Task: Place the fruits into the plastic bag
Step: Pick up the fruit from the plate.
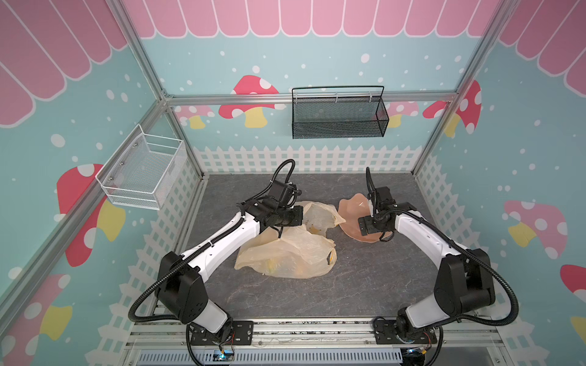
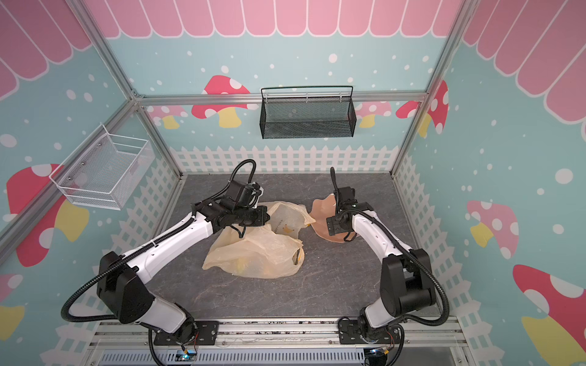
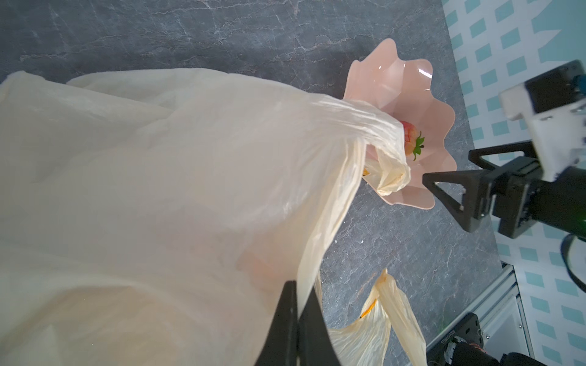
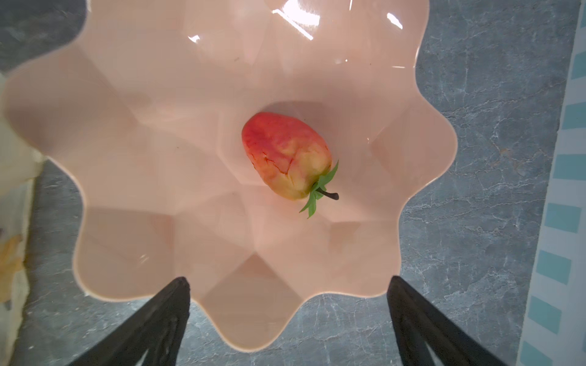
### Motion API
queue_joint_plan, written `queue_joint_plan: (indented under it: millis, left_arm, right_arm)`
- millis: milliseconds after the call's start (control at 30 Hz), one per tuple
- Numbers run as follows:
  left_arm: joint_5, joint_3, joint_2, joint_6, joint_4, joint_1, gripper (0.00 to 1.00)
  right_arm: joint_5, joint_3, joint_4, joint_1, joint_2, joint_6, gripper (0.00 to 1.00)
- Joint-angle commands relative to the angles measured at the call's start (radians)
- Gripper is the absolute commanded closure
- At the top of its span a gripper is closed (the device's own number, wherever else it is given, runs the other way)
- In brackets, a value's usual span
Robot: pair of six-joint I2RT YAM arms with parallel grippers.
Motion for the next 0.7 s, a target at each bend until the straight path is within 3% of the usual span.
queue_joint_plan:
  millis: [0, 667]
  left_arm:
    - [-0.007, -0.018, -0.028, -0.002, 0.009, -0.008, 1.00]
    - [-0.024, -0.003, -0.028, 0.006, -0.010, -0.009, 1.00]
  right_arm:
    - [0.035, -0.015, 0.023, -0.007, 0.055, -0.076, 0.03]
    - [0.069, 0.090, 0.146, -0.023, 0.285, -0.100, 0.13]
